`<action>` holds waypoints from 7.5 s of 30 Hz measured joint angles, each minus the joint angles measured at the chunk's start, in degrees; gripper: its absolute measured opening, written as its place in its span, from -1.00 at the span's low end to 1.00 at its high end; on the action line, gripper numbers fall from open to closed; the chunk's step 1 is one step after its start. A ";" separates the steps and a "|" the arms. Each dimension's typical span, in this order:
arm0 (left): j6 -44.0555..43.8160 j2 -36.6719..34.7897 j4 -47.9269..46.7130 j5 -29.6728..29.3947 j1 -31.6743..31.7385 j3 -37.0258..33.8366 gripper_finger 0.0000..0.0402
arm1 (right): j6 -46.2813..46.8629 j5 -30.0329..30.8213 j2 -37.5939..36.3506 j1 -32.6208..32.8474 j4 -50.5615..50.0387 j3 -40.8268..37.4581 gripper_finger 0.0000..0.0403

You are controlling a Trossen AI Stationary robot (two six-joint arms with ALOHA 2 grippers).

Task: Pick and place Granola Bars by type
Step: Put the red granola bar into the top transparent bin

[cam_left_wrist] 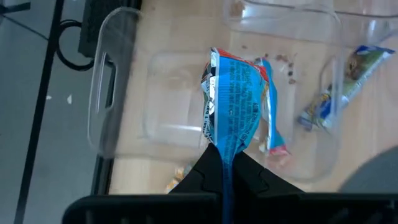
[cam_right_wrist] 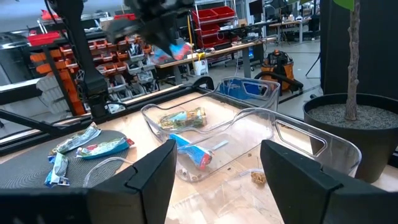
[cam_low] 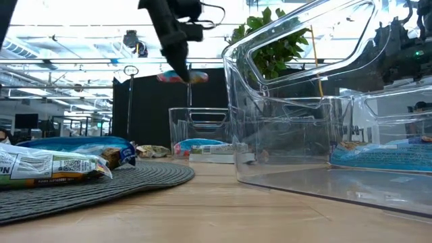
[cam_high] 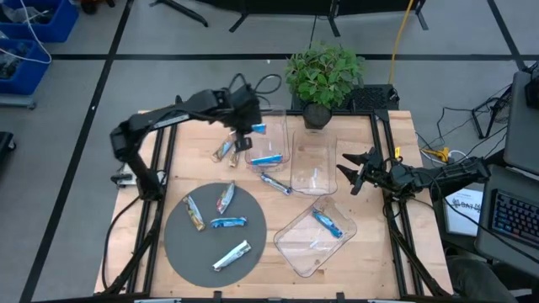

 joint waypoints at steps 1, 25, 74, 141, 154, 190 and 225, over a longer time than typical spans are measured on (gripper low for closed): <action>0.52 1.50 0.03 0.26 0.17 0.94 -0.97 | 0.01 0.01 -0.02 0.01 0.00 0.01 0.11; 1.90 15.73 11.66 2.85 -0.12 2.88 -0.97 | 0.02 0.01 0.00 0.01 0.00 0.01 0.11; -3.83 26.41 9.22 4.39 -1.13 2.79 -0.04 | 0.01 0.00 0.07 0.02 0.00 0.01 0.11; -96.12 -11.07 -11.70 -8.97 -33.11 -20.57 0.25 | 0.02 -0.02 0.09 0.02 0.00 0.00 0.11; -102.51 -11.09 4.14 -7.69 -39.34 -36.88 0.25 | 0.00 -0.02 0.09 0.02 0.00 0.01 0.11; -99.90 -4.35 19.30 -6.57 -35.37 -44.44 0.25 | 0.01 -0.02 0.09 0.00 0.00 0.01 0.11; -102.45 -4.38 16.20 -7.69 -35.38 -44.40 -0.95 | 0.02 0.01 0.11 0.01 0.00 0.01 0.11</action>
